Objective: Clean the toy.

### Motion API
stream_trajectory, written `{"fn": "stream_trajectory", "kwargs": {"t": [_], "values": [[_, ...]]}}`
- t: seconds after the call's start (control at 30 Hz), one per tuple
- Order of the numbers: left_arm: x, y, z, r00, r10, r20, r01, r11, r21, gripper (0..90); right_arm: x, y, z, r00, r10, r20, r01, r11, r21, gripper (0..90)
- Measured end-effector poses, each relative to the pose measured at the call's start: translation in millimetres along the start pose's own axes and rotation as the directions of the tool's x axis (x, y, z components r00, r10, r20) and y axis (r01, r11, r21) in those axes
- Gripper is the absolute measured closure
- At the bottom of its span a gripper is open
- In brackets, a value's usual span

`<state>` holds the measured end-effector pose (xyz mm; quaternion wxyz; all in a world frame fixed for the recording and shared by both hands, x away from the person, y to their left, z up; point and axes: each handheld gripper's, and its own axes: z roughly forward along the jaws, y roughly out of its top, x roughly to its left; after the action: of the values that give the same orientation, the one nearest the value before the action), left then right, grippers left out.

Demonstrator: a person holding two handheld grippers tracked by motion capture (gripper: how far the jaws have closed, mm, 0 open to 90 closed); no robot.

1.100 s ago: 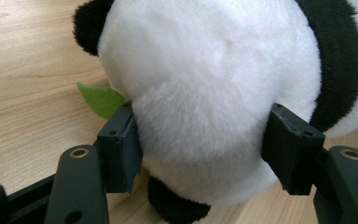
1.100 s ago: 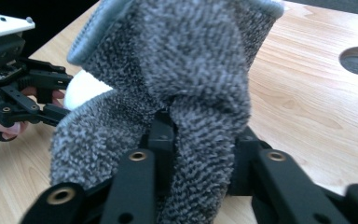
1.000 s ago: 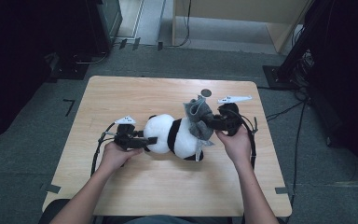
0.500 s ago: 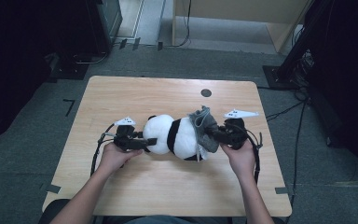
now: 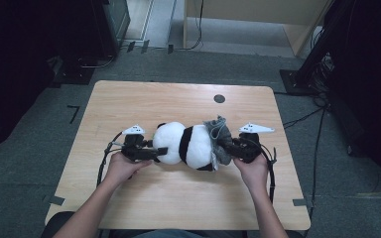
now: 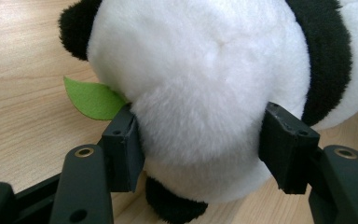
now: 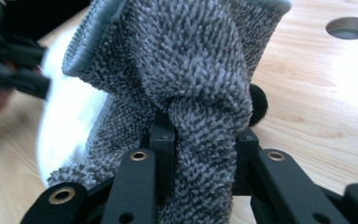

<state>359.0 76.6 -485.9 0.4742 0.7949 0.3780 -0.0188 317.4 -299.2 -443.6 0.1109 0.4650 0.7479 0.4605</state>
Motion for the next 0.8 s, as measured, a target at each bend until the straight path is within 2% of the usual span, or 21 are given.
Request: {"fn": "stream_trajectory", "kwargs": {"t": [0.07,0.17,0.3,0.47,0.63,0.8], "values": [[0.9,-0.1,0.2,1.0,-0.003,0.003,0.003,1.0,-0.002,37.3,1.5,-2.1,2.6,0.9993,-0.019,0.031,0.018,0.999,0.028,70.7],[1.2,-0.1,0.6,1.0,-0.006,0.004,0.006,1.0,-0.005,37.1,-0.2,-7.1,6.8,0.9991,-0.009,0.042,0.006,0.998,0.06,71.5],[1.3,0.0,0.6,1.0,-0.006,0.004,0.006,1.0,-0.005,37.1,-5.2,-9.7,10.4,0.9994,0.028,0.021,-0.029,0.996,0.08,72.9],[1.5,-0.1,0.6,1.0,-0.006,0.005,0.006,1.0,-0.006,37.1,-10.9,-15.7,23.1,0.9979,0.061,0.021,-0.063,0.987,0.15,73.1],[2.0,-0.6,0.7,0.9999,-0.015,0.008,0.015,0.9998,-0.011,37.1,-18.7,-19.3,31.0,0.9945,0.104,-0.009,-0.102,0.982,0.16,73.1],[1.4,-0.9,0.6,0.9999,-0.015,0.005,0.015,0.9998,-0.012,37.1,-21.5,-22.3,39.6,0.9956,0.094,0.001,-0.092,0.975,0.2,72.9]]}}
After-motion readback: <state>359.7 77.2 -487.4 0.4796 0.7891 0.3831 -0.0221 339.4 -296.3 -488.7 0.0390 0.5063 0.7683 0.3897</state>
